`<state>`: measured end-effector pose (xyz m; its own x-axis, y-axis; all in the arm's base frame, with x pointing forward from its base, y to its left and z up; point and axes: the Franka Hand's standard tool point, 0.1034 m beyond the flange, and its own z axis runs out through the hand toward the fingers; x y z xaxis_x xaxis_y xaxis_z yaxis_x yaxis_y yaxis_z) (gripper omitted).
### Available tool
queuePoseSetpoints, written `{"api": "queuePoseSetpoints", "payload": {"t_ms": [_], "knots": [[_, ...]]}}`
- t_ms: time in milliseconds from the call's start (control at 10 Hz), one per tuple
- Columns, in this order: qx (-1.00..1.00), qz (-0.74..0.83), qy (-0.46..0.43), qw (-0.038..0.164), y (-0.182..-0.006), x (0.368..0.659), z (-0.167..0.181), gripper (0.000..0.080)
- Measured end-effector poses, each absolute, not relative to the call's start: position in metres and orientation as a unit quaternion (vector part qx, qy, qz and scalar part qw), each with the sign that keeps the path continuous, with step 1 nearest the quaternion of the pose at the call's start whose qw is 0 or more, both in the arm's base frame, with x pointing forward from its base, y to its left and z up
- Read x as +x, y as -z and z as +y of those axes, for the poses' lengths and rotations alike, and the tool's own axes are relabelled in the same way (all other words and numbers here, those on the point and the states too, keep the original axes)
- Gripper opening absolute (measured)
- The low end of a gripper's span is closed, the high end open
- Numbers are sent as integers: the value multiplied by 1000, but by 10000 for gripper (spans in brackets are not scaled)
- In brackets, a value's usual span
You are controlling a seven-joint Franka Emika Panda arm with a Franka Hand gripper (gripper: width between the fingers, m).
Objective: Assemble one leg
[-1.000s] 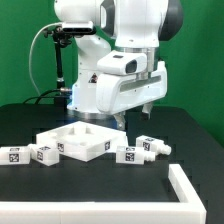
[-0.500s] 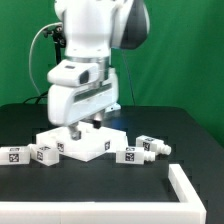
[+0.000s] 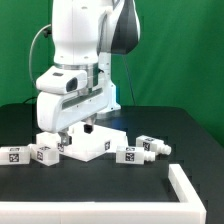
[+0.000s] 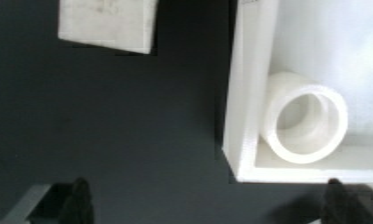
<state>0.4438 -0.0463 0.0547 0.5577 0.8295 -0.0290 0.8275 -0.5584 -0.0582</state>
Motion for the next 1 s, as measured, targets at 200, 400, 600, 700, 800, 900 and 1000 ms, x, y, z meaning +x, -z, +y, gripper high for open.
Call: {"api": "queuePoseSetpoints", "payload": {"t_ms": [200, 400, 600, 700, 800, 900, 1000], "knots": [[-875, -483, -32, 24, -44, 426, -54, 649], [-870, -492, -30, 24, -36, 410, -63, 649], [-871, -489, -32, 26, -30, 402, -64, 649], [-872, -489, -24, 20, -29, 403, -65, 649], [-872, -489, -17, 15, -28, 403, -65, 649], [-872, -489, -14, 12, -28, 403, -65, 649], [-872, -489, -11, 10, -28, 403, -65, 649]]}}
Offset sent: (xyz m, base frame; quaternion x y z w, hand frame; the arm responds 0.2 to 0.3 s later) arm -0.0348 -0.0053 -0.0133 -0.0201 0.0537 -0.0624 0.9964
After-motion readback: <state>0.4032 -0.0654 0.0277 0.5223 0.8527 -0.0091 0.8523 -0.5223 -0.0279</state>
